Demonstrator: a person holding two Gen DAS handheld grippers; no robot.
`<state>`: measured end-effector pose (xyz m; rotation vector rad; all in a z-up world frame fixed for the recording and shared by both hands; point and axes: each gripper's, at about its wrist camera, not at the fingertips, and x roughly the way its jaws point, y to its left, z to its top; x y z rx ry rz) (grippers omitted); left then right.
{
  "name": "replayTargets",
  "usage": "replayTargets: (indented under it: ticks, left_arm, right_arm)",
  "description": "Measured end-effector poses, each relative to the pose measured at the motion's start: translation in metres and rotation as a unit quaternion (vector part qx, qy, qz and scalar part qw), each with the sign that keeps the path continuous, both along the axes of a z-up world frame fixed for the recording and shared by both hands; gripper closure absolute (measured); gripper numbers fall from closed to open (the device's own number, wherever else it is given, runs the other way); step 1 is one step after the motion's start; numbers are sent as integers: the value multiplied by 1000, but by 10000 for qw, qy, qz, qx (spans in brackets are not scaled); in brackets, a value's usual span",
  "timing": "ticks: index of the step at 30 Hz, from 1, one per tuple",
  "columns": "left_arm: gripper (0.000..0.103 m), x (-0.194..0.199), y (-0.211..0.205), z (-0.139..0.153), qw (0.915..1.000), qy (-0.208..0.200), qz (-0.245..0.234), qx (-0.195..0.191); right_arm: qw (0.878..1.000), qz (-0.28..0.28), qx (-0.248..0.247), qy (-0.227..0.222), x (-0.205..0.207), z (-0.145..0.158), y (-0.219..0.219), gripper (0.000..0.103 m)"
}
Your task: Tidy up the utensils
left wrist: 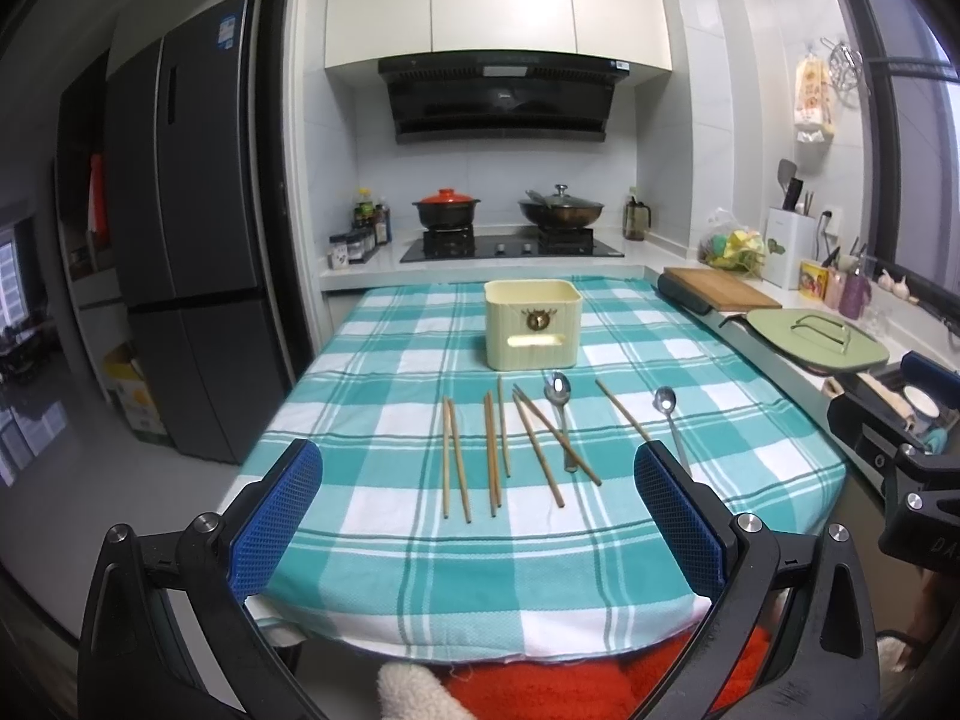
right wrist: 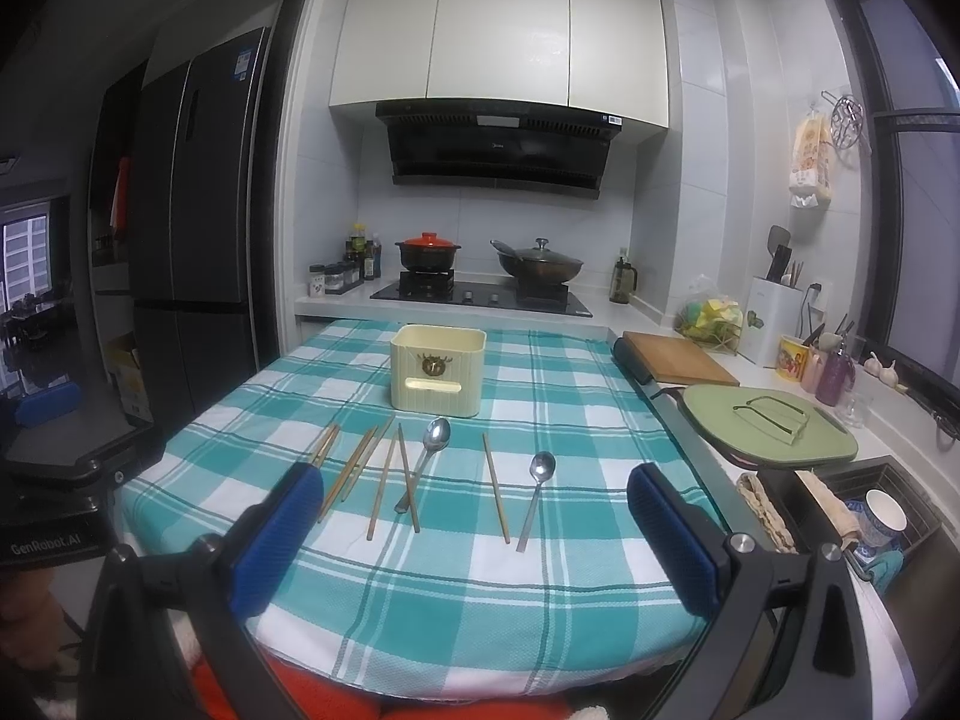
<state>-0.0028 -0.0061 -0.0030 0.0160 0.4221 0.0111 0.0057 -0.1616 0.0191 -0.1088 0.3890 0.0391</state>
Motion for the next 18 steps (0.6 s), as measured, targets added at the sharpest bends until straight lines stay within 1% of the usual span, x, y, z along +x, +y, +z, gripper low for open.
replayTargets:
  ticks: [18]
  left_arm:
    - [0, 0, -4, -2, 10000, 10, -24, 43]
  right_arm:
    - [10000, -47, 37, 11, 1, -2, -2, 0]
